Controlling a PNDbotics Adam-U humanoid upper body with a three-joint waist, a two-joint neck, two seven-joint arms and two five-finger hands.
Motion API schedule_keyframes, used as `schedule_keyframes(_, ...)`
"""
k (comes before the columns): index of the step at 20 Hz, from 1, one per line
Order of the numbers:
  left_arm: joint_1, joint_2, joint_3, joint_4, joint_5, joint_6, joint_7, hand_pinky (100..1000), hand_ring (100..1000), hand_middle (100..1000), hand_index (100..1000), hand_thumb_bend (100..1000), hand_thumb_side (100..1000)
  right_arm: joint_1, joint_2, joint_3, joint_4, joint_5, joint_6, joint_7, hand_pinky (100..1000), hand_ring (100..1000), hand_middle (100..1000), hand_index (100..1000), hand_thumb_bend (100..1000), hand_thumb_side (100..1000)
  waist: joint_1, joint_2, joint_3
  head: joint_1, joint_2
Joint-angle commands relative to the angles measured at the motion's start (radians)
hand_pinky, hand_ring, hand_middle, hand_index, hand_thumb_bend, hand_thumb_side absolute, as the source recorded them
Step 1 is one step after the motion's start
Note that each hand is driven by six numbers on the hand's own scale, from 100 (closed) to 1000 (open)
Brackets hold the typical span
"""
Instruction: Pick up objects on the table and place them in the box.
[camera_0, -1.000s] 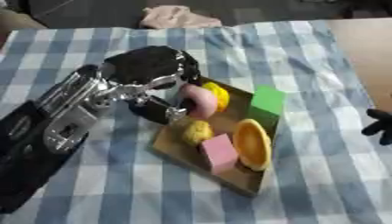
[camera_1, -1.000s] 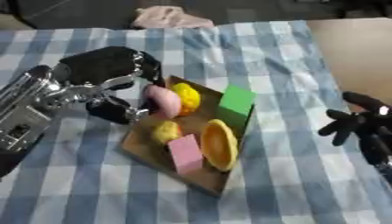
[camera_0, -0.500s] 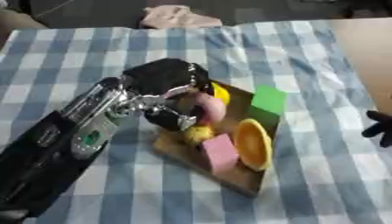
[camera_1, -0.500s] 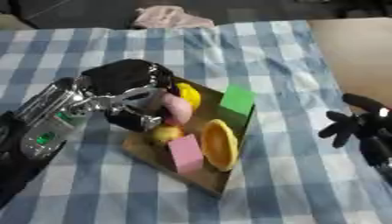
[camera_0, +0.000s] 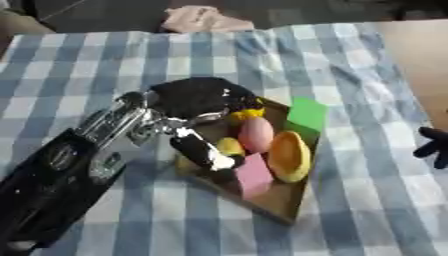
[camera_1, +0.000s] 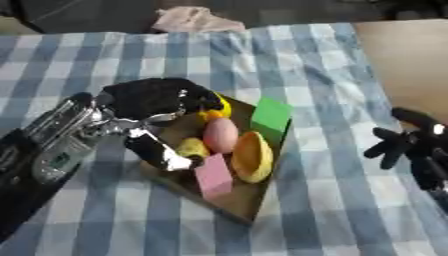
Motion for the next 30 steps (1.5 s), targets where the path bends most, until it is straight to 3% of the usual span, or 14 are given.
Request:
schedule_keyframes(1, -0.019, 0.026, 0.029, -0.052, 0.021, 0.003, 0.021, 909, 908, 870, 945, 128, 547, -0.004, -0.019, -0.006, -0.015, -0.004, 0.001, -0.003, 986, 703, 516, 967, 100, 530, -0.002, -0.025, 0.001, -0.004, -0.007)
schedule_keyframes(3, -0.011, 0.028, 0.059, -0.091, 0.046, 0.026, 0.045, 854, 844, 804, 888, 100, 418, -0.004, -0.022, -0.007, -0.015, -0.008, -0.002, -0.006, 985, 703, 517, 966, 100, 528, -0.002, -0.028, 0.003, -0.007, -0.004)
schedule_keyframes(10, 0.053, -0.071, 0.214, -0.25, 0.144, 0.123, 0.142, 709, 648, 602, 756, 100, 553, -0.004, -0.037, -0.022, -0.015, -0.035, -0.025, -0.034, 982, 706, 522, 963, 100, 505, -0.011, -0.038, 0.034, -0.043, 0.005)
schedule_keyframes(14, 0.103, -0.071, 0.338, -0.373, 0.228, 0.193, 0.226, 712, 665, 615, 768, 100, 571, -0.007, -0.052, -0.031, -0.015, -0.057, -0.047, -0.051, 977, 708, 528, 959, 100, 490, -0.008, -0.044, 0.039, -0.05, 0.012)
schedule_keyframes(15, 0.133, -0.035, 0.396, -0.418, 0.334, 0.216, 0.332, 716, 673, 618, 770, 100, 577, -0.011, -0.059, -0.032, -0.015, -0.064, -0.055, -0.054, 975, 709, 530, 956, 100, 485, -0.005, -0.044, 0.034, -0.045, 0.013)
schedule_keyframes(17, 0.19, 0.039, 0.443, -0.452, 0.607, 0.196, 0.554, 725, 692, 635, 771, 100, 592, -0.019, -0.074, -0.033, -0.015, -0.079, -0.072, -0.062, 972, 711, 535, 954, 100, 477, -0.002, -0.045, 0.028, -0.04, 0.014)
schedule_keyframes(20, 0.274, 0.078, 0.495, -0.461, 0.85, 0.115, 0.688, 732, 709, 652, 778, 100, 609, -0.031, -0.095, -0.039, -0.015, -0.107, -0.106, -0.081, 965, 714, 542, 955, 100, 494, -0.003, -0.044, 0.028, -0.037, 0.015)
schedule_keyframes(24, 0.363, 0.055, 0.544, -0.462, 0.966, 0.047, 0.738, 736, 731, 679, 808, 100, 634, -0.047, -0.115, -0.046, -0.015, -0.143, -0.15, -0.104, 957, 721, 560, 960, 100, 470, -0.006, -0.041, 0.029, -0.032, 0.009)
schedule_keyframes(30, 0.445, 0.021, 0.572, -0.462, 0.992, 0.04, 0.728, 729, 727, 675, 808, 100, 642, -0.062, -0.13, -0.049, -0.015, -0.175, -0.196, -0.115, 954, 762, 613, 968, 100, 470, -0.01, -0.036, 0.036, -0.024, 0.001)
